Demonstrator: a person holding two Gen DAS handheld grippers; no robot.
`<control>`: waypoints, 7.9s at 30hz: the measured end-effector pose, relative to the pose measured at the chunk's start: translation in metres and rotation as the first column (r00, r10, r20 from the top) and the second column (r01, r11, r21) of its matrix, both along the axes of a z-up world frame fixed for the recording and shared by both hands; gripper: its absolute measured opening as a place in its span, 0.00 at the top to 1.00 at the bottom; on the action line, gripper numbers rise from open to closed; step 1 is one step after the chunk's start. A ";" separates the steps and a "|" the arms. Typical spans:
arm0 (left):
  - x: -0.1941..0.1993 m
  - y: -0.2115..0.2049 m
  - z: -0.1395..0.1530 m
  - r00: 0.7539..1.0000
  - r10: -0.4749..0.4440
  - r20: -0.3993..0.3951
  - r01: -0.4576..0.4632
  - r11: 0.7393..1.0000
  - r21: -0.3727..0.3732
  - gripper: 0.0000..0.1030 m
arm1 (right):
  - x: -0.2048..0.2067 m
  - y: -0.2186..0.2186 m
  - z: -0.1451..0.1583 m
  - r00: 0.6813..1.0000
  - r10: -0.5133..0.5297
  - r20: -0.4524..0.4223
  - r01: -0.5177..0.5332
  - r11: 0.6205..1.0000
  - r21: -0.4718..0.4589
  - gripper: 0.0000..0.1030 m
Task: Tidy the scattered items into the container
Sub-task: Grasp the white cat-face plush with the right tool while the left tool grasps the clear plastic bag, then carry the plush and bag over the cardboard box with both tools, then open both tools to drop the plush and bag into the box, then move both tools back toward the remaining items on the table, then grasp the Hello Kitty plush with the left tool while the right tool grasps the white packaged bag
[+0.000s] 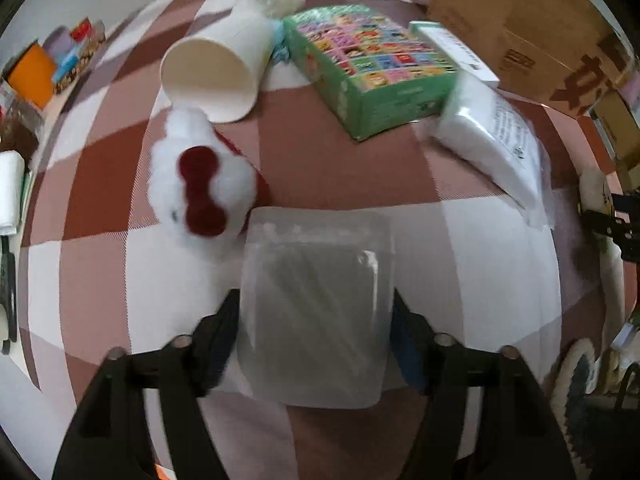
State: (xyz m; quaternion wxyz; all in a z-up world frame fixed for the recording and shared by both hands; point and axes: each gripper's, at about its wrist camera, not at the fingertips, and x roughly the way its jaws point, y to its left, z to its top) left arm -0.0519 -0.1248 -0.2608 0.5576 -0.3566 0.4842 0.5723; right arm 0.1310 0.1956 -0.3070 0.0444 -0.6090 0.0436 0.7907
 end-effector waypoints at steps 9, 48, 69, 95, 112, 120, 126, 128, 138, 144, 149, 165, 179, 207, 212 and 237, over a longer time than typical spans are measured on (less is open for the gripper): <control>0.017 -0.010 -0.004 0.973 -0.199 -0.113 0.206 0.977 0.050 0.24 | 0.001 -0.010 -0.002 0.995 -0.055 -0.083 0.057 0.998 0.020 0.21; 0.206 0.007 0.258 0.849 -0.527 0.047 0.452 0.769 0.452 0.37 | -0.028 0.078 0.264 0.807 -0.163 -0.568 0.214 0.977 0.024 0.47; 0.268 0.068 0.184 0.846 -0.531 -0.046 0.532 0.837 0.124 0.37 | -0.101 0.104 0.204 0.911 -0.184 -0.368 0.199 0.980 0.001 0.46; 0.295 0.077 0.210 0.832 -0.554 -0.037 0.552 0.816 0.173 0.38 | -0.118 0.122 0.207 0.902 -0.188 -0.389 0.203 0.979 -0.003 0.46; 0.298 0.081 0.192 0.841 -0.541 0.016 0.540 0.841 0.032 0.38 | -0.123 0.124 0.200 0.916 -0.171 -0.362 0.188 0.982 0.011 0.45; 0.297 0.083 0.188 0.844 -0.536 0.013 0.536 0.844 0.024 0.38 | -0.126 0.125 0.196 0.921 -0.169 -0.352 0.183 0.983 0.008 0.45; 0.298 0.086 0.185 0.840 -0.543 0.007 0.542 0.840 0.022 0.38 | -0.129 0.124 0.192 0.924 -0.168 -0.343 0.181 0.983 0.008 0.45; 0.298 0.087 0.184 0.837 -0.547 0.002 0.547 0.837 0.023 0.38 | -0.130 0.124 0.191 0.926 -0.164 -0.341 0.177 0.984 0.007 0.41; 0.303 0.087 0.191 0.801 -0.598 -0.009 0.598 0.800 0.050 0.19 | -0.126 0.123 0.199 0.904 -0.160 -0.397 0.178 0.984 0.010 0.14; 0.303 0.086 0.194 0.795 -0.607 0.003 0.606 0.794 0.049 0.19 | -0.123 0.124 0.203 0.896 -0.174 -0.408 0.192 0.981 0.005 0.08; 0.303 0.086 0.196 0.796 -0.606 0.002 0.605 0.795 0.048 0.19 | -0.122 0.125 0.204 0.895 -0.177 -0.410 0.194 0.981 0.000 0.06; 0.289 0.075 0.200 0.804 -0.595 -0.002 0.594 0.803 0.034 0.19 | -0.107 0.118 0.211 0.891 -0.181 -0.416 0.196 0.981 -0.008 0.00; 0.274 0.046 0.210 0.786 -0.618 -0.013 0.617 0.785 0.050 0.19 | -0.079 0.105 0.223 0.887 -0.188 -0.423 0.205 0.979 -0.006 0.00; 0.203 0.006 0.194 0.769 -0.640 0.006 0.638 0.767 0.066 0.19 | -0.040 0.048 0.205 0.901 -0.107 -0.420 0.119 0.993 0.002 0.00; 0.175 0.008 0.182 0.786 -0.618 0.010 0.616 0.786 0.055 0.19 | -0.041 0.028 0.191 0.919 -0.060 -0.391 0.065 0.998 0.001 0.00; -0.038 0.071 0.072 0.897 -0.442 -0.012 0.442 0.897 -0.001 0.19 | -0.038 -0.064 0.075 0.979 0.157 -0.129 -0.164 0.985 -0.048 0.00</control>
